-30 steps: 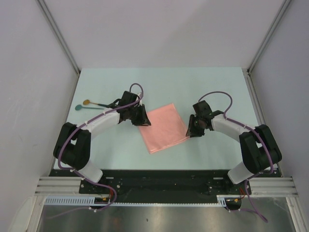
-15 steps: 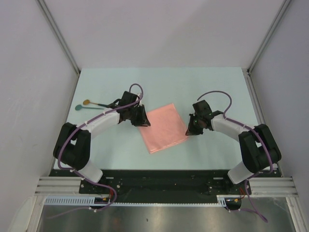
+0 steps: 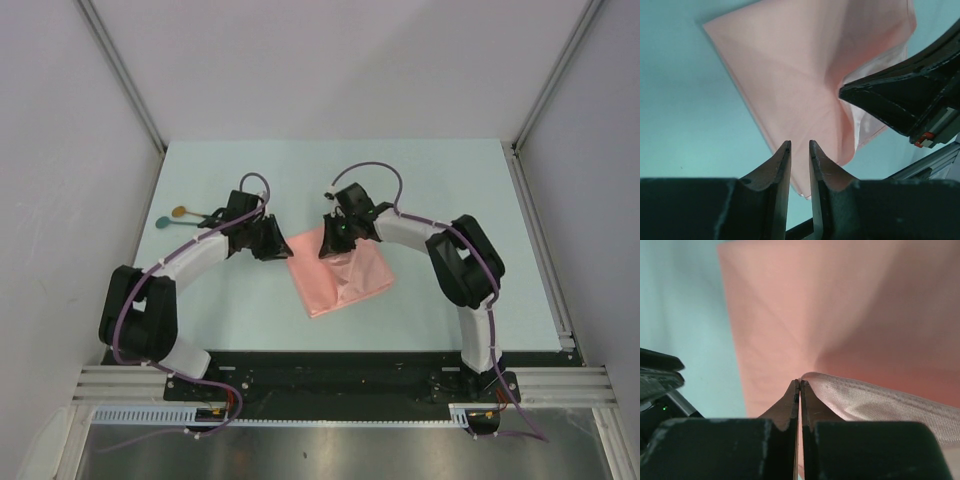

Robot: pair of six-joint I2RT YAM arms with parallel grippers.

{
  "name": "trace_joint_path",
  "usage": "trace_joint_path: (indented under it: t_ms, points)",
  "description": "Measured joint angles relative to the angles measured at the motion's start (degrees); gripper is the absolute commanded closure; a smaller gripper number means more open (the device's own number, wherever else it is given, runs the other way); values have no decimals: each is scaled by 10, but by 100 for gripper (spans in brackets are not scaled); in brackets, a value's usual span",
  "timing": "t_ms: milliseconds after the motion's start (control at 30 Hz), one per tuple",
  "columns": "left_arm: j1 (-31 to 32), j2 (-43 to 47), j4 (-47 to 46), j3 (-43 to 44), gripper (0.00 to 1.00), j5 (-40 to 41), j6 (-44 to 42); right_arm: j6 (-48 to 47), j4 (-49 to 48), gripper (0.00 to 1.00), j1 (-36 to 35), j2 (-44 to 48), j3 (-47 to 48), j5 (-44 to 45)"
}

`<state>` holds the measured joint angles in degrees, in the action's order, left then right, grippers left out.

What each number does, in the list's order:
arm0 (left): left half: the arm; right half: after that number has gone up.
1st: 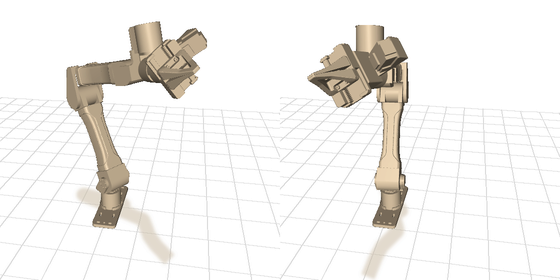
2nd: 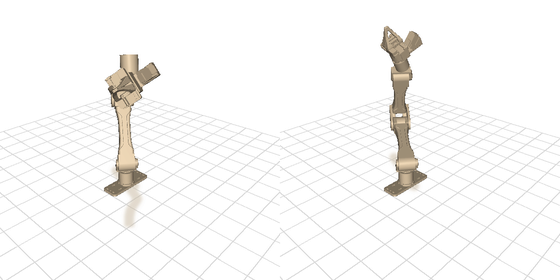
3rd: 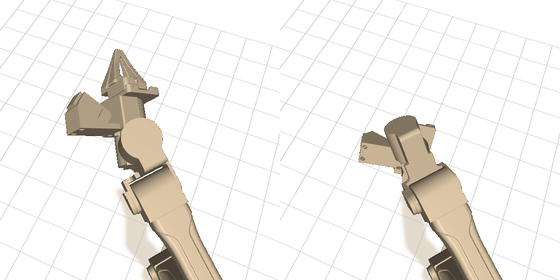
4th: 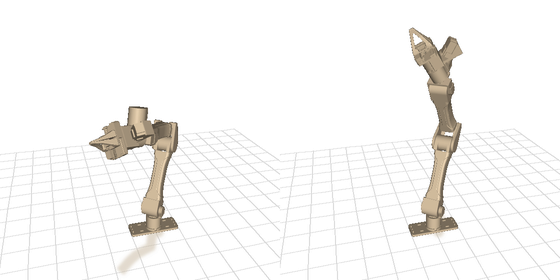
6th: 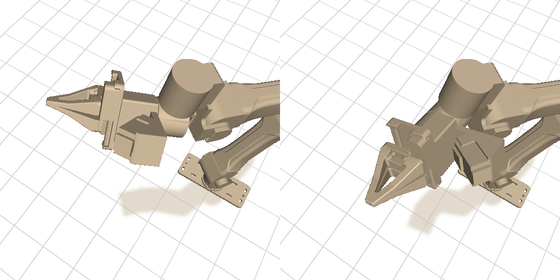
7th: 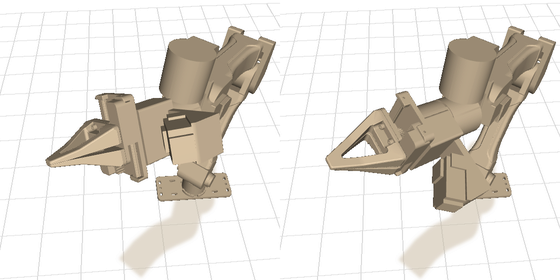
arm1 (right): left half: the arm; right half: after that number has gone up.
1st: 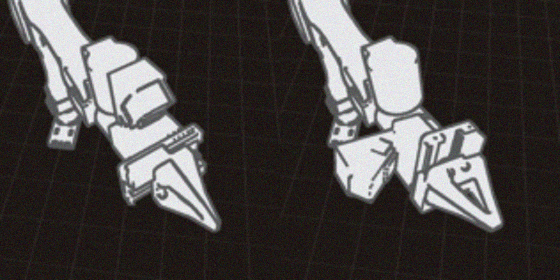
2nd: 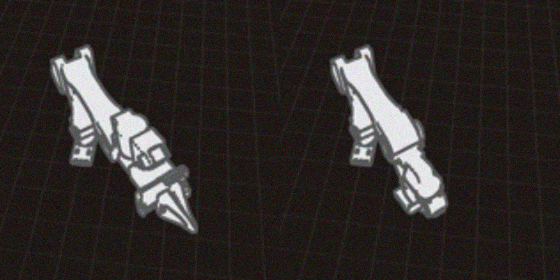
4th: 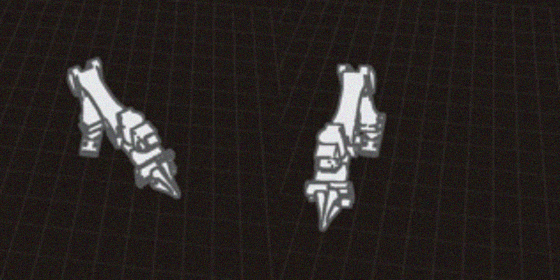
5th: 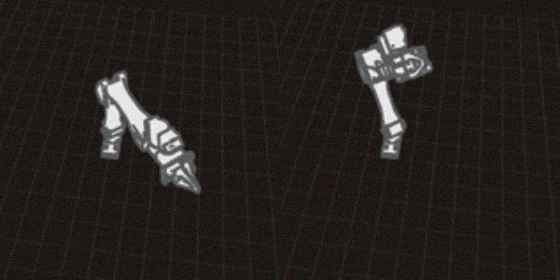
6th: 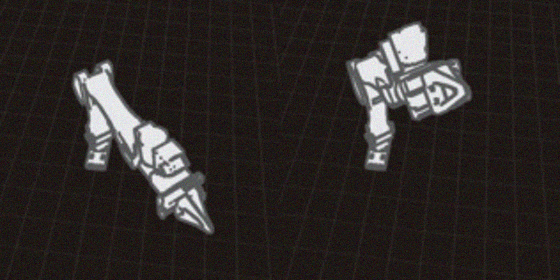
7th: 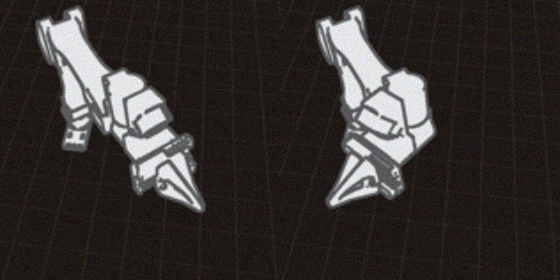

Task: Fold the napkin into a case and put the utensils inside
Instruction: Fold the top corner of the square-folded napkin at the center of the board.

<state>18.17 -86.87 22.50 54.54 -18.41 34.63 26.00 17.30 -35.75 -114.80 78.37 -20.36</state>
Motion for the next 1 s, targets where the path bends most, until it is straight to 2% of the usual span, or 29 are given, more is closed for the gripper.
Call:
trace_joint_path:
  t_ms: [267,1000]
  points:
    - [-13,10,-2,-20,75,0,0,19,-40,100,-16,-81,77,-59]
    - [-21,16,-6,-52,75,5,0,94,-118,100,-9,-169,163,-113]
